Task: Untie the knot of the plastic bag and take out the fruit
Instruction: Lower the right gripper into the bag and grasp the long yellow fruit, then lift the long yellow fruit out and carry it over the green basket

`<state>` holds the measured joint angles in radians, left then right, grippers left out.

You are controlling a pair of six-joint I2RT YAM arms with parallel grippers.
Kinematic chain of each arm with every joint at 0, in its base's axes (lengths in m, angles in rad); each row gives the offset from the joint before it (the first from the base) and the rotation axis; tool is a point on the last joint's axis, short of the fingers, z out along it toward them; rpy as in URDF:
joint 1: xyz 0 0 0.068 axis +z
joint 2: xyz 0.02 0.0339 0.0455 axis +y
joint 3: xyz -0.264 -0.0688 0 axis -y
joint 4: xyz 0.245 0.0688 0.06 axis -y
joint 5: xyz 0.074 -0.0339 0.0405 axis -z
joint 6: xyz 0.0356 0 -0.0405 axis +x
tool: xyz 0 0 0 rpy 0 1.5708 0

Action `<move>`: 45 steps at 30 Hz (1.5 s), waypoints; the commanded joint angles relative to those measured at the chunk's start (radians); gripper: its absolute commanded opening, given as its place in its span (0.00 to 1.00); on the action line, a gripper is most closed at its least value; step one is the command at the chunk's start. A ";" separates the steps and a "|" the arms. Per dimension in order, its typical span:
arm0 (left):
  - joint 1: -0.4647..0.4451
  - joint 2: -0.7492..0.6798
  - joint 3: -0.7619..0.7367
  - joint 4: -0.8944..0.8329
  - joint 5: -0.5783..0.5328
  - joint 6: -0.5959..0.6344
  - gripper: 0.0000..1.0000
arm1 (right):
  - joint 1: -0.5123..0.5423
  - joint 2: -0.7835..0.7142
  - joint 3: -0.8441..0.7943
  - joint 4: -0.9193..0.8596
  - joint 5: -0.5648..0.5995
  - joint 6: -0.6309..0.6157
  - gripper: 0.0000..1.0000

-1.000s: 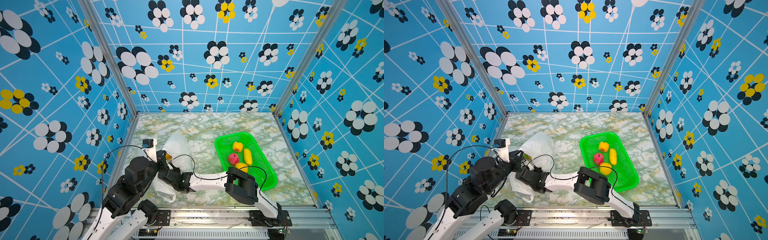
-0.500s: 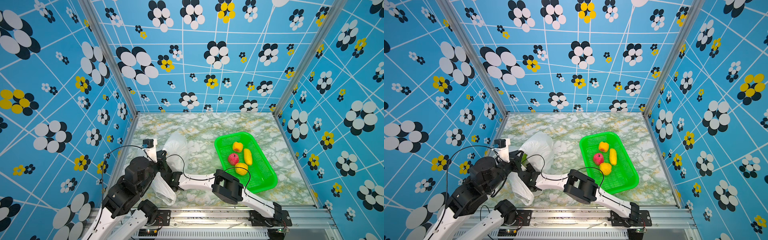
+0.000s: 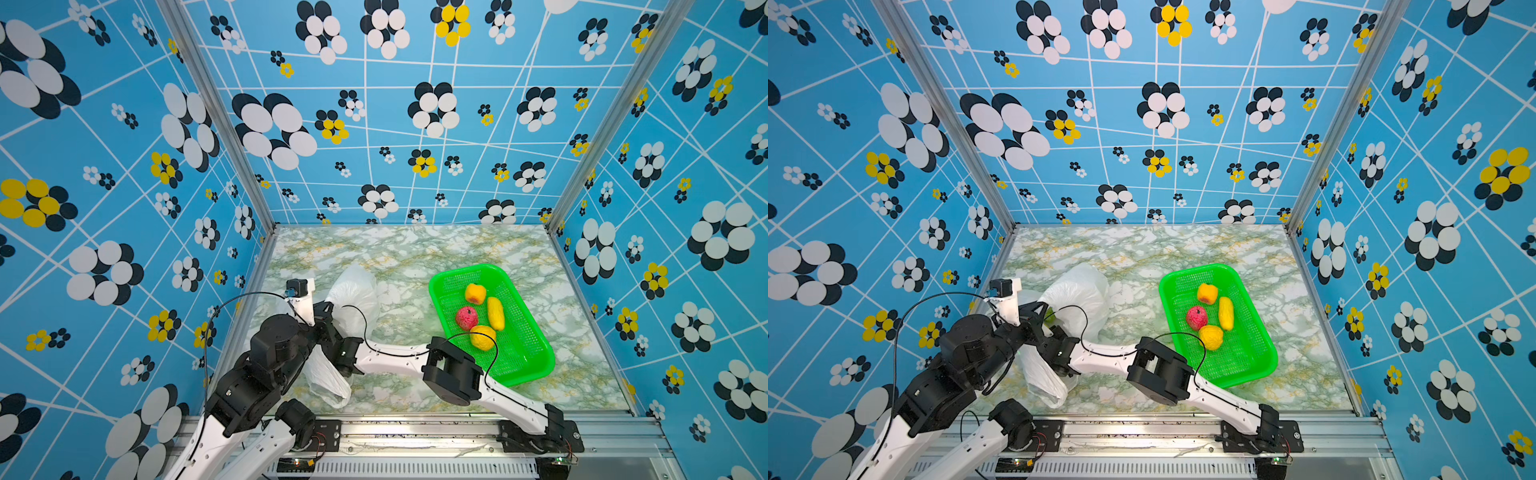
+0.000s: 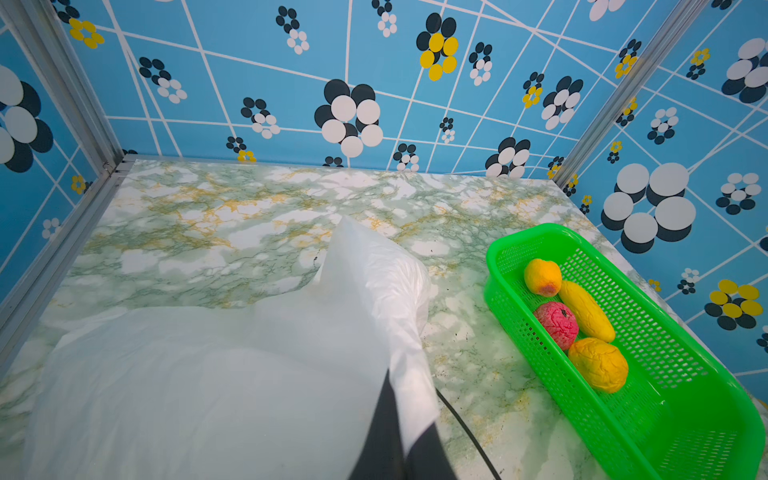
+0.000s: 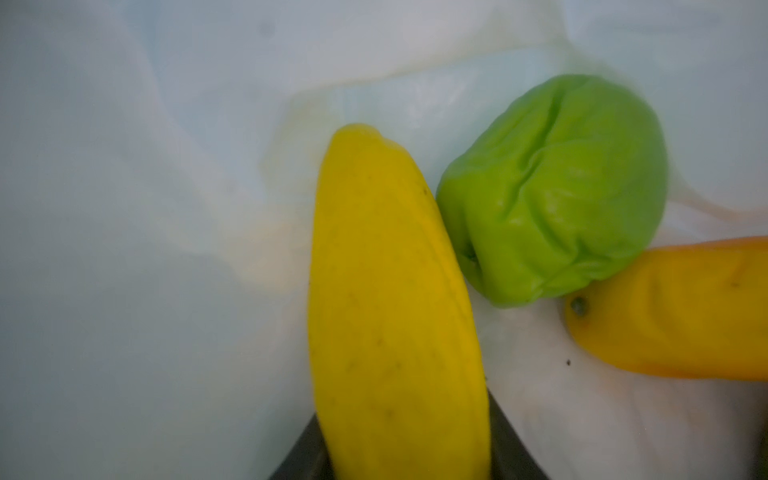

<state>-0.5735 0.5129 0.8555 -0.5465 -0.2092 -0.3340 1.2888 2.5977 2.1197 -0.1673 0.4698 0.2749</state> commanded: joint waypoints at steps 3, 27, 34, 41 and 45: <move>0.010 -0.007 -0.010 0.014 -0.008 0.022 0.00 | 0.021 -0.209 -0.259 0.096 0.026 -0.035 0.34; 0.012 0.032 -0.045 -0.012 -0.072 0.016 0.00 | 0.167 -1.064 -1.176 0.352 0.189 0.029 0.26; 0.012 0.058 -0.037 -0.035 -0.098 0.010 0.00 | 0.159 -1.329 -1.373 0.383 0.334 0.002 0.31; 0.012 0.052 -0.045 -0.021 -0.091 0.008 0.00 | 0.035 -1.465 -1.414 0.224 0.378 0.069 0.27; 0.012 0.067 -0.041 -0.023 -0.100 0.009 0.00 | -0.017 -1.547 -1.458 0.202 0.378 0.089 0.28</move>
<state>-0.5690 0.5728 0.8246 -0.5659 -0.2890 -0.3279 1.2919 1.1023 0.6941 0.0917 0.8120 0.3275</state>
